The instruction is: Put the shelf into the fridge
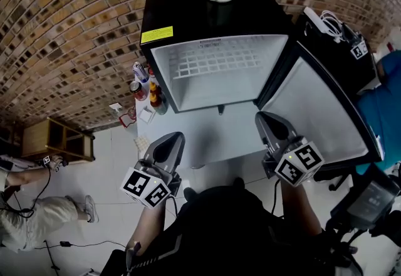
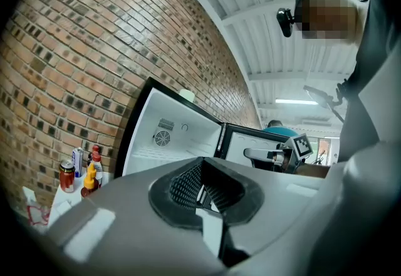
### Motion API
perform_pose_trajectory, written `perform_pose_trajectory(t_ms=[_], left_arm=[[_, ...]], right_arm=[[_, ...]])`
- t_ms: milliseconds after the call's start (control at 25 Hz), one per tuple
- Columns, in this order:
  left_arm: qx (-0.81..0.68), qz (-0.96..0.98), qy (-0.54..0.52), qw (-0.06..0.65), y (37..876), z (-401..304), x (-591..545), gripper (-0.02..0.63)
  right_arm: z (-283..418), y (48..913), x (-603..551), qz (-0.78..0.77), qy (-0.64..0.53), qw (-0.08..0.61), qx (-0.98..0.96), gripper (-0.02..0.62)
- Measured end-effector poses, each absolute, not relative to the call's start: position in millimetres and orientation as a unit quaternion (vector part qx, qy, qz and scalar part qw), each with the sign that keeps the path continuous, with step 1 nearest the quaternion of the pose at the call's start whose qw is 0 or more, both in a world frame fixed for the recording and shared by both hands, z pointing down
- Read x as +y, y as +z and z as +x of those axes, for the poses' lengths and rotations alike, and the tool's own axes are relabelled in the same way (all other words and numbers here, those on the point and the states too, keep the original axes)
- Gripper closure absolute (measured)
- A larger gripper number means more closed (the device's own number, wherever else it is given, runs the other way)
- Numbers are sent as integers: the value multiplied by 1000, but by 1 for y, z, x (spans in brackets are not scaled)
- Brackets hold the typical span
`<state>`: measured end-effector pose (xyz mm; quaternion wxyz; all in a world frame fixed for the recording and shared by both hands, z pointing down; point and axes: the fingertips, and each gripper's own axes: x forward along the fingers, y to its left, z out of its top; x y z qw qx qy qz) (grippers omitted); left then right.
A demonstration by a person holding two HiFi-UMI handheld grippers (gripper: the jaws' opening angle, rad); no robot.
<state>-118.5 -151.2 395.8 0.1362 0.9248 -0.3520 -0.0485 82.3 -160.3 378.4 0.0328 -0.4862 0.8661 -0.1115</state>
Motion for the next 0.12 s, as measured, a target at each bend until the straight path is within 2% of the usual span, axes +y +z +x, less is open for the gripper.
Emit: perform_pose_trajectory(t_ms=[120], left_arm=[[-349,927,-36,128,398,-111,-149,617]], right_arm=[[84,379,-161,-486,-105,27,867,589]])
